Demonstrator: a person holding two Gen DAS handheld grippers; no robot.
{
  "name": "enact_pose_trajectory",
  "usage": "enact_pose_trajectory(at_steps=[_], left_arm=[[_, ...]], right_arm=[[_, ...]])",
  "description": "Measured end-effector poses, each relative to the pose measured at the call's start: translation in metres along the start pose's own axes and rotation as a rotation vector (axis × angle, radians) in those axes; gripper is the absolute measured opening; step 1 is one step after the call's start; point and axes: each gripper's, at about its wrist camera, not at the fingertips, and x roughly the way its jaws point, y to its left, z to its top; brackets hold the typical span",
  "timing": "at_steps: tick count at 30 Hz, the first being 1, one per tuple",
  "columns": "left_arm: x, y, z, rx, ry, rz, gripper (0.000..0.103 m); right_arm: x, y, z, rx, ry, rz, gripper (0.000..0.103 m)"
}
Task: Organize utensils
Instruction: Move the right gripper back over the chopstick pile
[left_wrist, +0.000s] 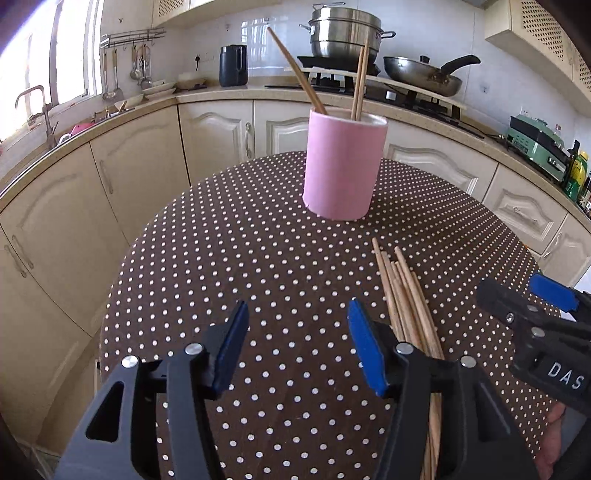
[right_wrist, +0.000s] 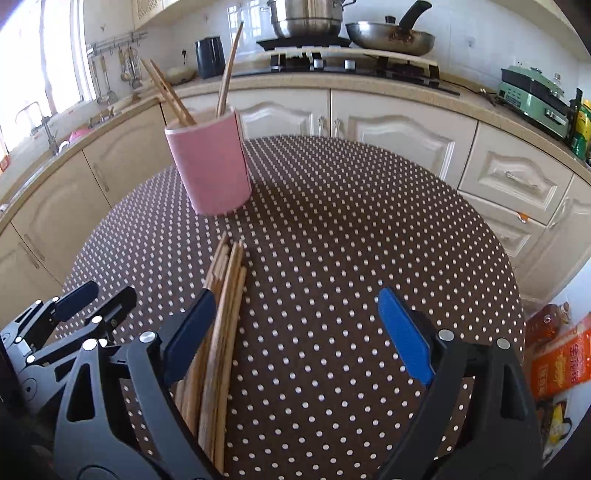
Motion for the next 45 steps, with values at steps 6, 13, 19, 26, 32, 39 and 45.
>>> enact_pose_trajectory(at_steps=[6, 13, 19, 26, 32, 39, 45], left_arm=[[0.006, 0.005, -0.013, -0.005, 0.039, 0.008, 0.056], [0.007, 0.006, -0.016, -0.002, 0.061, -0.022, 0.057], [0.012, 0.004, -0.017, -0.003, 0.069, -0.024, 0.057], [0.012, 0.006, -0.014, -0.012, 0.063, -0.045, 0.057], [0.012, 0.008, -0.014, -0.013, 0.058, -0.057, 0.057], [0.010, 0.008, -0.015, -0.011, 0.049, -0.071, 0.057], [0.008, 0.010, -0.016, -0.010, 0.033, -0.084, 0.057]], right_arm=[[0.014, 0.002, -0.014, -0.017, 0.051, -0.020, 0.088], [0.036, 0.005, -0.027, -0.035, 0.131, -0.037, 0.089], [0.038, 0.008, -0.026, -0.045, 0.134, -0.034, 0.090], [0.039, 0.007, -0.024, -0.045, 0.136, -0.037, 0.090], [0.038, 0.008, -0.028, -0.046, 0.133, -0.021, 0.091], [0.030, 0.004, -0.034, -0.023, 0.116, 0.016, 0.091], [0.016, 0.003, -0.038, 0.008, 0.053, 0.042, 0.091]])
